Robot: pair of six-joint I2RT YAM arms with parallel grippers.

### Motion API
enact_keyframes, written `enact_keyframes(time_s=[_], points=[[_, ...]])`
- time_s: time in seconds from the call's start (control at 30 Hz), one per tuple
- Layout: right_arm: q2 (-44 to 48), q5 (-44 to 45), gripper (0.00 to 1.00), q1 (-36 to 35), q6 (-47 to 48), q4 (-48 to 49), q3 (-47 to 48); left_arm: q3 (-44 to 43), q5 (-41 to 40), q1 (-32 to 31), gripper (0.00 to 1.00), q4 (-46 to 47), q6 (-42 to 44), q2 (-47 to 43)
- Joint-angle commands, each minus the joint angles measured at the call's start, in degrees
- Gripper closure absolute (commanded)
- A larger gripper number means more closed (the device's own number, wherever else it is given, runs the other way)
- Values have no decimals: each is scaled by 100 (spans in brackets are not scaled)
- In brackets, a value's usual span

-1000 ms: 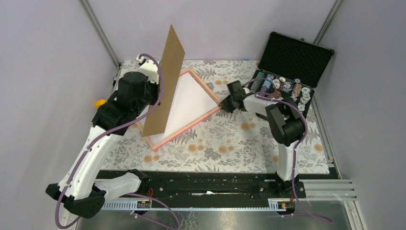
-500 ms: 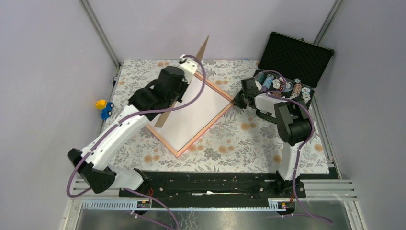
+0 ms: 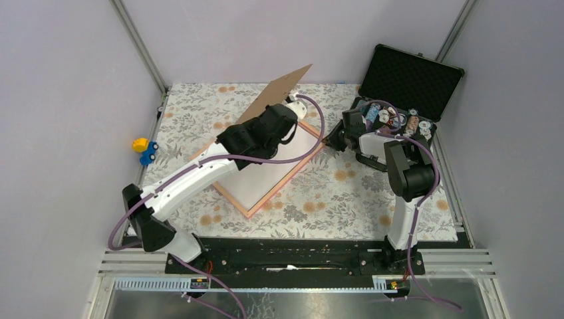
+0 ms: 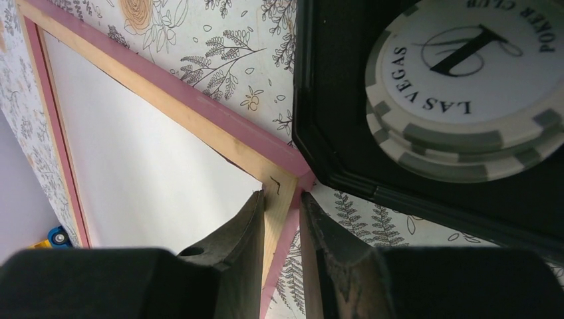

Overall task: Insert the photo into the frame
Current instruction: Turn over the photo frame item on the photo frame.

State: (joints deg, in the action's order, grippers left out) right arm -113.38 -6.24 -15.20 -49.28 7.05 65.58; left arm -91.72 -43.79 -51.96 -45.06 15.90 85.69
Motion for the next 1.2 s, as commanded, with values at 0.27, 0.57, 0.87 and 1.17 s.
enact_keyframes(time_s=[0.27, 0.57, 0.87, 1.17], points=[[-7, -26, 95, 93, 173, -41, -314, 954, -906, -78, 100, 1101, 709, 358], [-14, -210, 98, 167, 97, 121, -414, 1699, -577, 19, 100, 2415, 1361, 455], [-1, -357, 100, 189, 85, 248, -479, 1994, -573, 66, 100, 3324, 1788, 671], [-32, -521, 100, 244, 59, 394, -519, 2354, -574, 58, 100, 3457, 1704, 546]])
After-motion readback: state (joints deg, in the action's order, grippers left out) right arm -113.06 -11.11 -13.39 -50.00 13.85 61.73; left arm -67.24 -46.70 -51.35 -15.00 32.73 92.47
